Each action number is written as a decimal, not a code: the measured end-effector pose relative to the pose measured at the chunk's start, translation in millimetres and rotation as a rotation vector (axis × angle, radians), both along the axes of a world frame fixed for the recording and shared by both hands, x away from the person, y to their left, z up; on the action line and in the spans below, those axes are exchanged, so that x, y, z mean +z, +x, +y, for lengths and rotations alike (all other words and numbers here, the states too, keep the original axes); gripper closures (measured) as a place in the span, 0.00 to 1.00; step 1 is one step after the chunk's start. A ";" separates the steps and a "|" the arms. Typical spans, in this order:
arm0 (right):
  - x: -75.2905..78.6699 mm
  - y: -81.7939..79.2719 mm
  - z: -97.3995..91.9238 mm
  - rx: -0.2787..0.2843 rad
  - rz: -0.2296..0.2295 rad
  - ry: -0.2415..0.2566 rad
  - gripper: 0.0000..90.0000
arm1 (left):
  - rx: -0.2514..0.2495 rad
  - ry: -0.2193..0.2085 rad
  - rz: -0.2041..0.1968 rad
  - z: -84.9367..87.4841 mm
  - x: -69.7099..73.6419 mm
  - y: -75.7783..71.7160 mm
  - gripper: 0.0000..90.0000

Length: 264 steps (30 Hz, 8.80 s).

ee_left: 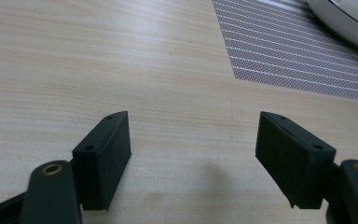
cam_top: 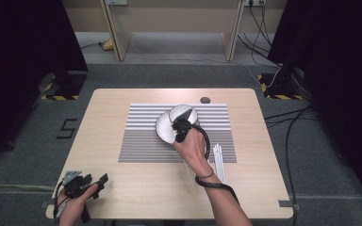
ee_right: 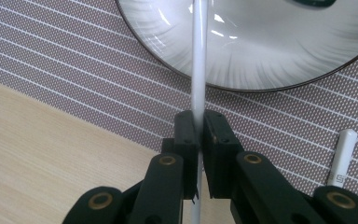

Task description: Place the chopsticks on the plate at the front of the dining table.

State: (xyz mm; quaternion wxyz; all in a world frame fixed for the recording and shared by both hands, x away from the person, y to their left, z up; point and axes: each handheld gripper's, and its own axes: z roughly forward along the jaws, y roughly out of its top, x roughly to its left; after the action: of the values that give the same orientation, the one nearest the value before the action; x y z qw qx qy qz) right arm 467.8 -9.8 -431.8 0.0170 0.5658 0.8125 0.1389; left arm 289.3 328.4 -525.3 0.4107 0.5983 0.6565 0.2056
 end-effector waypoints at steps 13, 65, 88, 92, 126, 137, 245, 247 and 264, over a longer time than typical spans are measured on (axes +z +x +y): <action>1.1 6.3 7.3 0.003 -0.016 -0.003 0.95 | 0.000 0.002 -0.001 0.0 -0.1 0.1 0.28; -3.7 29.3 23.8 -0.038 -0.076 0.010 0.95 | 0.000 -0.002 0.000 0.6 0.0 0.2 0.28; -9.3 34.3 27.8 -0.072 -0.130 0.041 0.95 | 0.001 -0.010 -0.002 1.3 -0.2 0.3 0.28; -11.6 33.9 28.6 -0.077 -0.139 0.048 0.95 | 0.001 -0.010 -0.002 1.4 -0.2 0.3 0.28; -25.6 33.1 29.5 -0.138 -0.266 0.130 0.95 | 0.001 -0.008 -0.002 1.2 -0.2 0.4 0.28; -28.6 34.6 32.2 -0.150 -0.279 0.137 0.95 | 0.001 -0.007 -0.002 1.2 -0.2 0.5 0.28; -17.7 13.9 35.4 -0.161 -0.292 0.239 0.83 | -0.001 -0.008 -0.002 1.6 -0.2 0.4 0.29; -15.6 10.9 33.2 -0.154 -0.281 0.244 0.83 | 0.000 -0.008 -0.002 1.6 -0.2 0.4 0.28; -14.8 -18.1 5.0 -0.090 -0.191 0.179 0.88 | 0.001 0.000 -0.001 0.4 -0.1 0.1 0.28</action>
State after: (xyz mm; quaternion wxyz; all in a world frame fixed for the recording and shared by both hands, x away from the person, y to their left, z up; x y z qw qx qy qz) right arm 449.7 -4.9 -446.6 0.0501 0.5853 0.7653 0.2632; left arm 289.4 328.7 -525.4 0.4108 0.5980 0.6567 0.2060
